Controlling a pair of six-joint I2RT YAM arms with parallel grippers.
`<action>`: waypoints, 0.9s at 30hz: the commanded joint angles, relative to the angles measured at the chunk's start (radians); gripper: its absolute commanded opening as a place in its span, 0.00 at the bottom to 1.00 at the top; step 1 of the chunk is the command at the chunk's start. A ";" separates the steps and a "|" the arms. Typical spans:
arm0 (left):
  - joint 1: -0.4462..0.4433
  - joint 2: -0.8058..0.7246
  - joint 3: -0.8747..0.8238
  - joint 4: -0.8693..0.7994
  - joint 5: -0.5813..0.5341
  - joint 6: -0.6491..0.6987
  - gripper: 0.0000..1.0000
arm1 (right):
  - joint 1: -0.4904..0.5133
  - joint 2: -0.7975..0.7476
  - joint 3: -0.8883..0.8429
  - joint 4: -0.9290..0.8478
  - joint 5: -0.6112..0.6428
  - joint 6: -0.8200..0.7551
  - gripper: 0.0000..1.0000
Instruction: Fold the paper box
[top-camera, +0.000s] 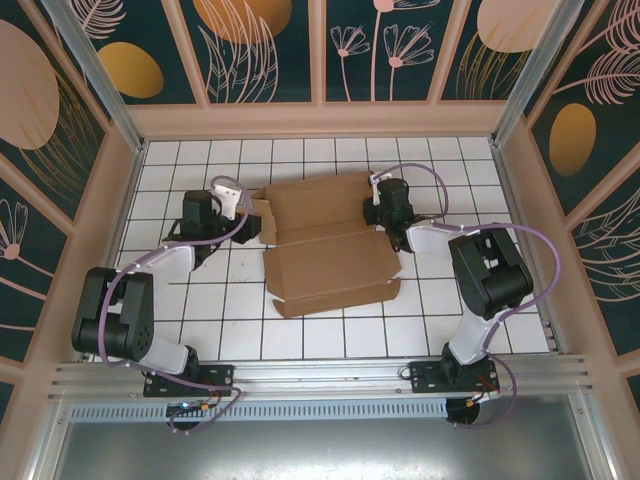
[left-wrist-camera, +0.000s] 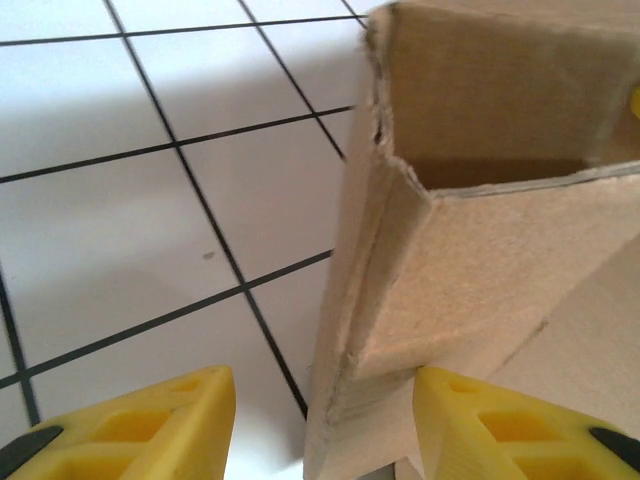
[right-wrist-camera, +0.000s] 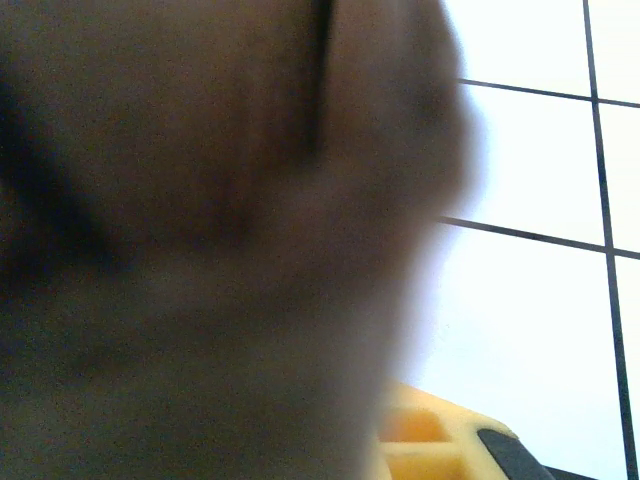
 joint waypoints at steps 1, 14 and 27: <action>-0.030 0.019 0.036 0.048 0.010 0.047 0.50 | 0.002 0.028 0.012 -0.044 -0.026 0.001 0.13; -0.102 0.124 0.172 -0.035 -0.280 0.041 0.60 | 0.020 -0.003 -0.012 -0.045 -0.007 -0.009 0.13; -0.150 0.188 0.221 -0.094 -0.614 0.020 0.44 | 0.044 -0.025 -0.032 -0.031 0.018 -0.004 0.13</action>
